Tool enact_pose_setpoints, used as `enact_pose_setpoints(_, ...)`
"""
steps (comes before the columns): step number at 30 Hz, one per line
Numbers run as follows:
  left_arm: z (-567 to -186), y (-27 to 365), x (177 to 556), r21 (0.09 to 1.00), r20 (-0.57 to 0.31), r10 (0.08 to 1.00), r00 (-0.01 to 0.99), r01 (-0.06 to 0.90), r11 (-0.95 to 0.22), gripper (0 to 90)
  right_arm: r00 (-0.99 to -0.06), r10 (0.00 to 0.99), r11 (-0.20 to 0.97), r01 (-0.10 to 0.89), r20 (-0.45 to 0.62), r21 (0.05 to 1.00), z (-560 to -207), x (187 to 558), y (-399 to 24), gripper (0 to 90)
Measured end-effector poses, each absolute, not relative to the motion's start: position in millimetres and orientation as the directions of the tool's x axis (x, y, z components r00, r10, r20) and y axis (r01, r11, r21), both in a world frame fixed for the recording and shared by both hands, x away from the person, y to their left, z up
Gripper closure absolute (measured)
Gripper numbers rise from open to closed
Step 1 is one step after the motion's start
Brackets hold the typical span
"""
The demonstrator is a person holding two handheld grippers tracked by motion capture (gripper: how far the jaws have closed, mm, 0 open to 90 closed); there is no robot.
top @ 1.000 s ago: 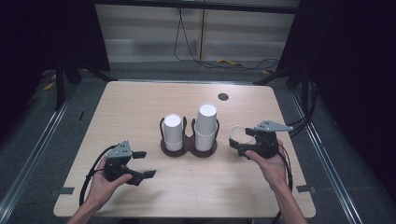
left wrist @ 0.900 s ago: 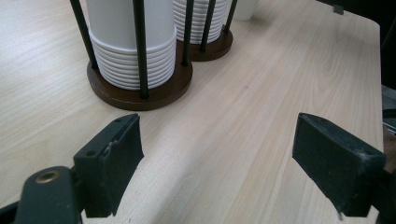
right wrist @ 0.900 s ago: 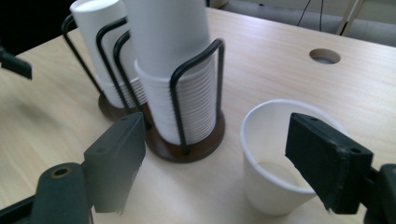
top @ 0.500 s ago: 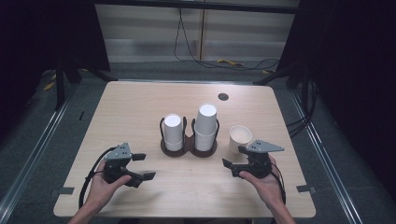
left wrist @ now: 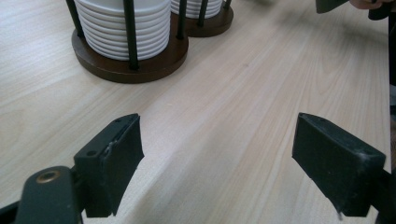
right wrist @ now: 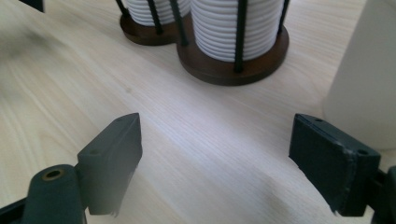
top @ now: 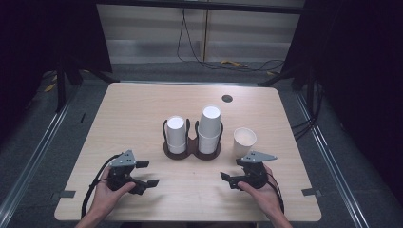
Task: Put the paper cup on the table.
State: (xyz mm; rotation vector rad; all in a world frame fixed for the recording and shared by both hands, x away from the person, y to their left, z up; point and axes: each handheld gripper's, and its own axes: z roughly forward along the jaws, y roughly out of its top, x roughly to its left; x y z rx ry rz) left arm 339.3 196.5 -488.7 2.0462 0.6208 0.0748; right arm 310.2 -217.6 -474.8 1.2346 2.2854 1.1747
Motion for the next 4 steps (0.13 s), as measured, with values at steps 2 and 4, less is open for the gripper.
enact_pose_setpoints(2,-488.6,197.4,339.9,0.817,-0.192,0.455,0.869,0.399,-0.417,16.1,-0.590,0.799,0.303,0.566,0.119,0.767,-478.3,311.3,-218.2,17.4)
enact_pose_setpoints(4,-489.7,197.6,340.8,0.818,-0.197,0.458,0.867,0.403,-0.411,16.1,-0.589,0.801,0.320,0.574,0.109,0.753,-482.6,311.6,-216.6,17.4)
